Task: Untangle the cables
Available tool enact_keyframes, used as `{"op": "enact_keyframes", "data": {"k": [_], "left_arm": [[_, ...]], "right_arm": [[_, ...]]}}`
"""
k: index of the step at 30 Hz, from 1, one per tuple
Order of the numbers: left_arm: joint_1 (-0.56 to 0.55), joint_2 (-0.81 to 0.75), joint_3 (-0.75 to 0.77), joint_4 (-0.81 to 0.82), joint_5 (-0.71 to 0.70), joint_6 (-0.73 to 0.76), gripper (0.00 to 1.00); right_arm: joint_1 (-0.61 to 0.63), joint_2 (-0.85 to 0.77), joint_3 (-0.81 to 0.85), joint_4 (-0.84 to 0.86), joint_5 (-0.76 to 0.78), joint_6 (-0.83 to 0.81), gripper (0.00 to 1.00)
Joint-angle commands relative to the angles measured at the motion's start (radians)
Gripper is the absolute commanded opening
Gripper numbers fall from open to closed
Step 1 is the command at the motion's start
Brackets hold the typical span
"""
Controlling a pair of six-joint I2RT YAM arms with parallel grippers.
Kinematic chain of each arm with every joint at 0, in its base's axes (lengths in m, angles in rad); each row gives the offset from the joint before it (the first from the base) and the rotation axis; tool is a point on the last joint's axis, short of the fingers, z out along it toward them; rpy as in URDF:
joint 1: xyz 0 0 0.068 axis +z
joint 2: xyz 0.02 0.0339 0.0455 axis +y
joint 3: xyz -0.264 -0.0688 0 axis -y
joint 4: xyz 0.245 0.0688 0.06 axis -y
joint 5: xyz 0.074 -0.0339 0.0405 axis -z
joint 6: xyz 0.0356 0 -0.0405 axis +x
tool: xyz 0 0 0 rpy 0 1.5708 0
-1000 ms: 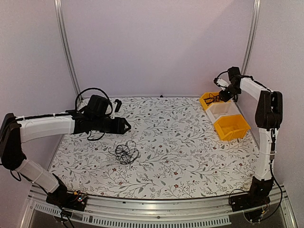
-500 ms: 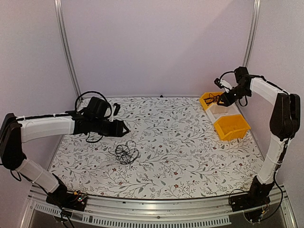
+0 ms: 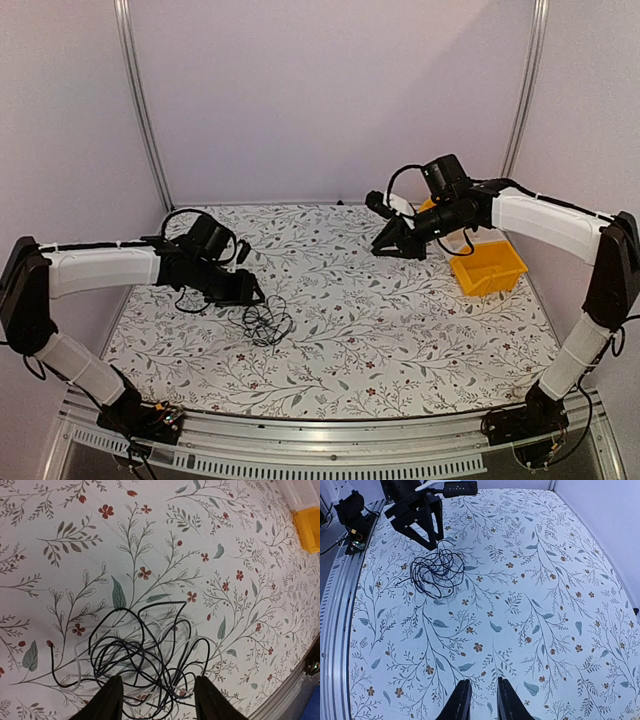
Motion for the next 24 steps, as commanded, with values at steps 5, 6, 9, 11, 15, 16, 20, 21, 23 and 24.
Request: {"op": "enact_keyframes", "data": {"k": [5, 6, 9, 11, 15, 16, 20, 21, 23, 24], "left_arm": [[0.011, -0.166, -0.121, -0.123, 0.031, -0.095, 0.51], [0.011, -0.190, -0.140, -0.125, 0.020, -0.106, 0.51], [0.016, -0.226, -0.196, -0.111, 0.004, -0.157, 0.51], [0.020, -0.227, -0.208, -0.105, -0.006, -0.182, 0.49], [0.034, -0.198, -0.216, -0.077, -0.017, -0.242, 0.39], [0.038, -0.191, -0.219, -0.064, -0.014, -0.257, 0.37], [0.049, -0.153, -0.239, 0.025, 0.022, -0.306, 0.34], [0.050, -0.141, -0.238, 0.036, 0.021, -0.316, 0.33], [0.052, -0.116, -0.226, 0.021, -0.007, -0.334, 0.31], [0.055, -0.105, -0.218, 0.015, -0.014, -0.335, 0.29]], "right_arm": [[0.257, 0.080, -0.019, 0.144, 0.002, -0.146, 0.23], [0.291, 0.088, -0.025, 0.161, 0.015, -0.164, 0.23], [0.334, 0.146, 0.010, 0.172, 0.006, -0.195, 0.24], [0.347, 0.202, 0.059, 0.163, -0.006, -0.173, 0.24], [0.357, 0.303, 0.163, 0.132, -0.023, -0.088, 0.26], [0.358, 0.317, 0.171, 0.133, -0.023, -0.071, 0.26], [0.374, 0.323, 0.129, 0.167, 0.004, -0.028, 0.27], [0.376, 0.320, 0.120, 0.168, 0.007, -0.030, 0.27], [0.377, 0.317, 0.111, 0.160, 0.012, -0.031, 0.27], [0.378, 0.315, 0.108, 0.158, 0.014, -0.033, 0.27]]}}
